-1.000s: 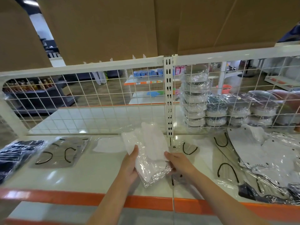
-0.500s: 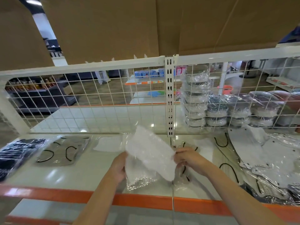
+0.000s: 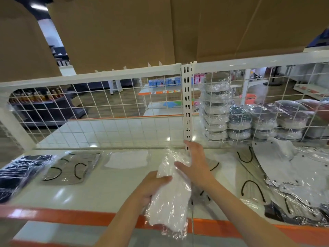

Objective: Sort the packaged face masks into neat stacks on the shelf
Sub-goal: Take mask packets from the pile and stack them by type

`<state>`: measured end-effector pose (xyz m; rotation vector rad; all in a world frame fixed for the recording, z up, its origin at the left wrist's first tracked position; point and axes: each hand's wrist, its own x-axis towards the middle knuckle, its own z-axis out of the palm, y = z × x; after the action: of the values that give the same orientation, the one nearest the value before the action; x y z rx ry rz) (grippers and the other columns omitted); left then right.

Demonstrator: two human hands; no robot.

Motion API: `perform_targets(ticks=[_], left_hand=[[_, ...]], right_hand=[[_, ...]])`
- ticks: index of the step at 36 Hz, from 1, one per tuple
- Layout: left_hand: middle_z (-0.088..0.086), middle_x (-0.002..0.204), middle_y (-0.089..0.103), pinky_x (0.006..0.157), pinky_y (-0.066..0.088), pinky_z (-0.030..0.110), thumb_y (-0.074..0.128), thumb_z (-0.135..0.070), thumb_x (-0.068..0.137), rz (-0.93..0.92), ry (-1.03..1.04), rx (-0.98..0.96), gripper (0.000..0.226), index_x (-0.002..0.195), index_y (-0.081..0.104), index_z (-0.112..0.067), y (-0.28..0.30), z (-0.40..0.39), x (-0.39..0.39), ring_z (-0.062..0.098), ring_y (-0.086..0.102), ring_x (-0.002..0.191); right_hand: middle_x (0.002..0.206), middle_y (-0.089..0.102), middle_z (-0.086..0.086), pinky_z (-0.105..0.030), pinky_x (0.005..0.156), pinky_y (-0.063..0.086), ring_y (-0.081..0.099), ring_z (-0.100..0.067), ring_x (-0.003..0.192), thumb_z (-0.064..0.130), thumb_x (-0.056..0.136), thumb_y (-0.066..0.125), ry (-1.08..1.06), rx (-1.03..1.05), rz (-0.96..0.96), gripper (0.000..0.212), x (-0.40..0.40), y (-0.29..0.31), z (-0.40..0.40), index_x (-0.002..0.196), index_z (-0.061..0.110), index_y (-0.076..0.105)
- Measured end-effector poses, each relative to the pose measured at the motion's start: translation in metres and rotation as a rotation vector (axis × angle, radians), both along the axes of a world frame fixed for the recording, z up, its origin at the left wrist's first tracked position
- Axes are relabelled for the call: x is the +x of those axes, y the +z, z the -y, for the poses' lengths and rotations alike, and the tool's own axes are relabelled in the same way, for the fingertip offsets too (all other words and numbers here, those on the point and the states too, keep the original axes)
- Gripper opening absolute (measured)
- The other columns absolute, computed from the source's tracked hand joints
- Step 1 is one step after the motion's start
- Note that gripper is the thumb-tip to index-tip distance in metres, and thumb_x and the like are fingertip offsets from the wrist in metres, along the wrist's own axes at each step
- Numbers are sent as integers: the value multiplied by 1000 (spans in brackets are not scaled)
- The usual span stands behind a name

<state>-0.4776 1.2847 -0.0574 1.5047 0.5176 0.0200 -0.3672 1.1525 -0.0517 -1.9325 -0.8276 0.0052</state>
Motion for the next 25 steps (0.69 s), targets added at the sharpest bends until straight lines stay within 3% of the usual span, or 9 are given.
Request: perform_targets(ticks=[4, 6, 9, 13, 17, 19, 21, 23, 25], left_hand=[[14, 100, 72, 72, 55, 35, 60, -6, 88, 271, 285, -147, 25, 113, 62, -2, 4, -5, 3, 26, 70, 87], [13, 108, 70, 83, 53, 39, 54, -8, 93, 340, 356, -113, 25, 116, 61, -7, 9, -9, 4, 25, 68, 96], [8, 106, 72, 87, 52, 41, 56, -10, 91, 380, 358, -44, 21, 111, 63, -10, 14, -13, 3, 25, 67, 98], [6, 88, 66, 78, 47, 38, 76, -32, 68, 346, 319, 208, 44, 98, 63, -2, 11, -15, -1, 22, 60, 83], [3, 95, 71, 79, 54, 35, 69, -16, 83, 243, 389, 281, 12, 94, 67, -19, 6, -9, 3, 20, 66, 89], [7, 95, 72, 82, 53, 41, 67, -14, 85, 256, 478, 192, 8, 92, 67, -18, 6, -10, 5, 26, 66, 93], [12, 98, 72, 88, 53, 45, 67, -9, 84, 330, 550, -59, 13, 97, 68, -10, 7, -13, 5, 32, 66, 98], [17, 111, 68, 95, 48, 51, 69, -6, 82, 444, 535, -313, 32, 113, 62, -3, 9, -15, 5, 35, 63, 106], [20, 122, 62, 100, 43, 54, 70, -9, 78, 514, 488, -425, 51, 125, 54, 0, 7, -16, 5, 37, 59, 114]], right_hand=[[148, 24, 0, -29, 107, 27, 27, -16, 136, 43, 81, 68, -3, -6, -392, 83, -3, -9, 3, 146, 16, 24], [140, 36, 1, -23, 97, 30, 36, -12, 127, 42, 82, 67, 97, -37, -488, 64, -7, -17, 4, 136, 20, 40], [122, 43, 8, -19, 93, 31, 41, -9, 119, 29, 83, 70, 164, -59, -481, 37, -12, -30, -1, 113, 29, 50], [126, 42, 5, -21, 97, 33, 41, -10, 120, 26, 79, 74, 137, -78, -485, 59, -13, -45, -11, 131, 18, 46], [127, 42, 4, -21, 98, 32, 40, -9, 119, 23, 79, 74, 183, -83, -485, 60, -16, -51, -17, 132, 19, 45], [124, 44, 2, -23, 97, 37, 44, -15, 120, 19, 75, 77, 129, -12, -506, 64, -15, -54, -21, 130, 17, 44], [118, 56, -5, -27, 88, 49, 56, -24, 114, 15, 67, 82, 102, 153, -634, 66, -14, -52, -24, 123, 8, 48], [115, 65, -12, -36, 86, 55, 63, -28, 108, 19, 61, 83, 178, 314, -800, 73, -14, -52, -24, 125, 5, 51], [117, 67, -10, -47, 94, 51, 63, -28, 109, 13, 71, 78, 264, 437, -987, 60, -17, -51, -24, 125, 13, 52]])
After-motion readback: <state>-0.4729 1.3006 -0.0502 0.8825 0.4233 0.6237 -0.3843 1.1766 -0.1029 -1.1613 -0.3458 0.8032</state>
